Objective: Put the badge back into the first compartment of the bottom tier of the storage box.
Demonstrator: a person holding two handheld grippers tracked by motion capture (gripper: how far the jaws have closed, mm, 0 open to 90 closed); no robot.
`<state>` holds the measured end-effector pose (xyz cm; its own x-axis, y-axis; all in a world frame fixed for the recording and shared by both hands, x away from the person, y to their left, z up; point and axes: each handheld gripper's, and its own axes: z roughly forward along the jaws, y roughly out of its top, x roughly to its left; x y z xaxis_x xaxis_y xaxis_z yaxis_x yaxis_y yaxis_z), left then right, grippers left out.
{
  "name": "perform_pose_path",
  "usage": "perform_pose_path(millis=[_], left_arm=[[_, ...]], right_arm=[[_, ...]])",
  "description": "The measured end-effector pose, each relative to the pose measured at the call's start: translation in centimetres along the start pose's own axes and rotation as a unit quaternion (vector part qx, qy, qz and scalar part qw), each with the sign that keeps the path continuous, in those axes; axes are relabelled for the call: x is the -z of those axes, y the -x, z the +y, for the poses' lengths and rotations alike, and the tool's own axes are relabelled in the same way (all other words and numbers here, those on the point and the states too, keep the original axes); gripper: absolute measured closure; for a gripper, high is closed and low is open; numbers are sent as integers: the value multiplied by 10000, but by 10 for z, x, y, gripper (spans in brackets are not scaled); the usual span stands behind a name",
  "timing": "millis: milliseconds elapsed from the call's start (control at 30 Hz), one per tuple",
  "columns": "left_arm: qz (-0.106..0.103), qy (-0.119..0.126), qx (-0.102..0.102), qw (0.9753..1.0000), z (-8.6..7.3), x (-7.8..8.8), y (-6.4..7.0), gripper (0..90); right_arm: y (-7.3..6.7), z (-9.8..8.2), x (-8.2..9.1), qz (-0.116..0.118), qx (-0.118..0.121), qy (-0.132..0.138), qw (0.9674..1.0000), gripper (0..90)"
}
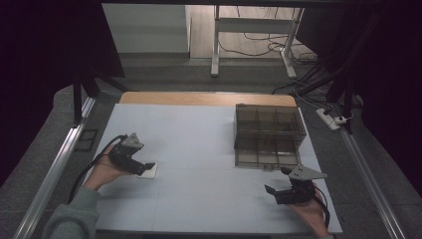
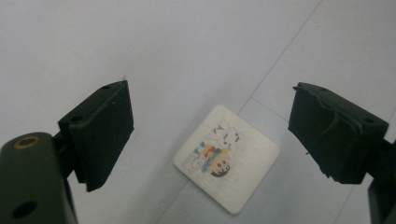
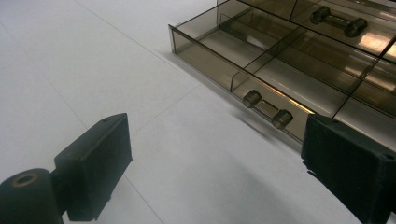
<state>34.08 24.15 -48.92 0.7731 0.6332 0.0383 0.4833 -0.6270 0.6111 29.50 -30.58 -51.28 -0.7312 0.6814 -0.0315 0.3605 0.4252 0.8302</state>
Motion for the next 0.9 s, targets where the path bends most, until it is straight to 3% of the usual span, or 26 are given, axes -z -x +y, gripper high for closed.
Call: perform_pose_path(millis=[167,533,900], left_arm=[[-121,-139,-10,9998,5,-9,-5,141],[-346,-371,-171,9986,-1,-19,-6,137],[-605,-557,-403,9958,-5,-26,-5,132]], right_arm=[[0,0,-1,-19,13,-53,10000,81],[0,-1,-1,-2,23,-65,10000,81],[-1,-1,-2,12,38,-96,9999,81]])
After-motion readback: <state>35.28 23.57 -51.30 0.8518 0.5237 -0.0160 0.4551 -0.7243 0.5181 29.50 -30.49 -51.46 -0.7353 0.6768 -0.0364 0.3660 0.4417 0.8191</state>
